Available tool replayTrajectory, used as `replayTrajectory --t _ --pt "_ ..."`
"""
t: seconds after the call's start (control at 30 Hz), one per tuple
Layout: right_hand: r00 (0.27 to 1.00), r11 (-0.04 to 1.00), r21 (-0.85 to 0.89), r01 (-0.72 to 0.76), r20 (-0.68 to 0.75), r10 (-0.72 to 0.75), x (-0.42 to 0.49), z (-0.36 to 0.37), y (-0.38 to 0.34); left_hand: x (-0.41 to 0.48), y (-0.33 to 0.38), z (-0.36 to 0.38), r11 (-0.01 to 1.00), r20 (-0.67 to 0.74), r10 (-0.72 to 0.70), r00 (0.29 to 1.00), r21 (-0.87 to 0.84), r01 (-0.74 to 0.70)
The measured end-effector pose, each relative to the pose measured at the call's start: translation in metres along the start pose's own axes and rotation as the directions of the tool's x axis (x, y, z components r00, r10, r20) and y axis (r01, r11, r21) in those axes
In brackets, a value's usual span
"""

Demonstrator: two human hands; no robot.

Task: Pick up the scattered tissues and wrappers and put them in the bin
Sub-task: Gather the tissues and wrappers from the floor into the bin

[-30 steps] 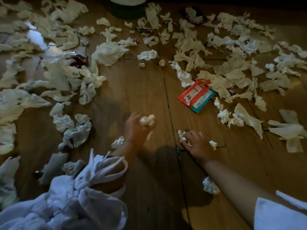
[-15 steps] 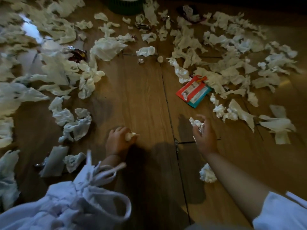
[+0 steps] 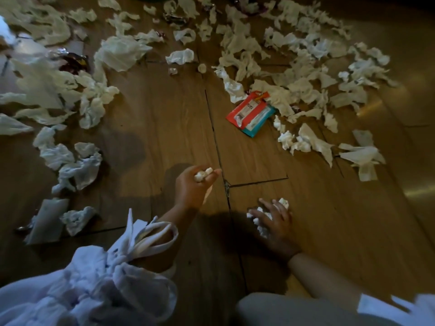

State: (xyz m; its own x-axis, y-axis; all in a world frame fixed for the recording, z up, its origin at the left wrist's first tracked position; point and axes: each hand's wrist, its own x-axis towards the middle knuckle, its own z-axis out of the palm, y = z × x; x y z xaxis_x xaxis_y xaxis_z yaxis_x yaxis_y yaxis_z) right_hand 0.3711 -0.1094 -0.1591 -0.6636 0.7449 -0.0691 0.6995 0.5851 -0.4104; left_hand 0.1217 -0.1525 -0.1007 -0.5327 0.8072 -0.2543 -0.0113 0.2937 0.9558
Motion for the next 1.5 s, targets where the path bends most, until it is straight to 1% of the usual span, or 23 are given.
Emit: replayTrajectory --t 0.07,0.17,0.3,0.37,0.4,0.43,0.47,0.53,0.57,0.63,0.7,0.73,0.83,0.9,1.0,1.1,1.2,1.3,1.37,1.43,1.5 --pt "0.998 0.998 -0.055 0.027 -0.051 -0.030 0.026 0.004 -0.006 0.002 0.000 -0.007 0.999 -0.051 -0.013 0.999 -0.030 0.011" --pt "0.978 0.981 -0.089 0.174 -0.097 -0.183 0.076 0.007 -0.023 0.010 -0.006 -0.023 1.000 -0.150 -0.017 0.989 -0.027 0.013" --pt "0.930 0.925 -0.098 0.367 0.001 -0.369 0.129 0.008 -0.044 0.025 -0.016 -0.041 1.000 -0.237 0.004 0.971 -0.012 -0.007" --pt "0.922 0.917 -0.098 0.387 0.032 -0.385 0.153 0.007 -0.049 0.037 -0.016 -0.047 0.999 -0.247 -0.007 0.969 -0.038 -0.003" --pt "0.933 0.931 -0.052 0.361 0.018 -0.360 0.163 0.006 -0.052 0.042 -0.015 -0.050 0.998 -0.251 -0.011 0.968 -0.057 -0.004" --pt "0.953 0.952 0.033 0.304 -0.013 -0.304 0.172 0.003 -0.055 0.047 -0.011 -0.053 0.997 -0.256 -0.006 0.967 -0.071 -0.012" --pt "0.975 0.963 0.155 0.219 -0.055 -0.213 0.181 -0.003 -0.061 0.052 -0.006 -0.055 0.997 -0.249 -0.002 0.968 -0.070 -0.016" --pt "0.993 0.912 0.401 0.081 -0.115 -0.037 0.192 -0.019 -0.078 0.054 0.005 -0.062 0.997 -0.232 -0.020 0.973 -0.074 0.003" --pt "0.992 0.875 0.483 0.033 -0.121 0.029 0.193 -0.027 -0.087 0.053 0.012 -0.065 0.995 -0.243 -0.039 0.969 -0.102 0.014" --pt "0.986 0.821 0.570 -0.031 -0.115 0.118 0.190 -0.048 -0.106 0.049 0.027 -0.068 0.980 -0.305 -0.109 0.946 -0.192 0.051" --pt "0.973 0.790 0.605 -0.102 -0.105 0.206 0.185 -0.074 -0.124 0.042 0.050 -0.068 0.966 -0.364 -0.157 0.918 -0.249 0.067" --pt "0.961 0.770 0.624 -0.132 -0.109 0.253 0.182 -0.089 -0.131 0.035 0.065 -0.066 0.965 -0.367 -0.173 0.914 -0.249 0.083" --pt "0.913 0.695 0.685 -0.221 -0.106 0.395 0.169 -0.140 -0.148 0.003 0.120 -0.065 0.955 -0.316 -0.226 0.922 -0.258 0.146" --pt "0.903 0.684 0.681 -0.261 -0.078 0.422 0.159 -0.181 -0.159 -0.018 0.162 -0.068 0.943 -0.286 -0.262 0.922 -0.280 0.181" --pt "0.895 0.651 0.694 -0.307 -0.021 0.445 0.149 -0.246 -0.175 -0.036 0.230 -0.074 0.942 -0.291 -0.277 0.916 -0.268 0.200" --pt "0.871 0.572 0.739 -0.356 0.041 0.489 0.151 -0.319 -0.196 -0.043 0.313 -0.082 0.950 -0.266 -0.259 0.928 -0.244 0.195" --pt "0.853 0.494 0.795 -0.352 0.055 0.520 0.161 -0.392 -0.225 -0.042 0.398 -0.085 0.960 -0.278 -0.226 0.934 -0.225 0.165" --pt "0.841 0.429 0.829 -0.359 0.088 0.534 0.175 -0.442 -0.245 -0.038 0.466 -0.085 0.971 -0.255 -0.187 0.949 -0.193 0.140" --pt "0.835 0.377 0.845 -0.379 0.137 0.534 0.188 -0.465 -0.257 -0.034 0.498 -0.083 0.975 -0.255 -0.157 0.954 -0.193 0.109" --pt "0.833 0.381 0.829 -0.410 0.170 0.527 0.202 -0.481 -0.266 -0.027 0.517 -0.083 0.976 -0.306 -0.159 0.939 -0.194 0.102" --pt "0.841 0.389 0.824 -0.411 0.178 0.510 0.219 -0.486 -0.273 -0.017 0.524 -0.086 0.972 -0.341 -0.168 0.925 -0.212 0.099"
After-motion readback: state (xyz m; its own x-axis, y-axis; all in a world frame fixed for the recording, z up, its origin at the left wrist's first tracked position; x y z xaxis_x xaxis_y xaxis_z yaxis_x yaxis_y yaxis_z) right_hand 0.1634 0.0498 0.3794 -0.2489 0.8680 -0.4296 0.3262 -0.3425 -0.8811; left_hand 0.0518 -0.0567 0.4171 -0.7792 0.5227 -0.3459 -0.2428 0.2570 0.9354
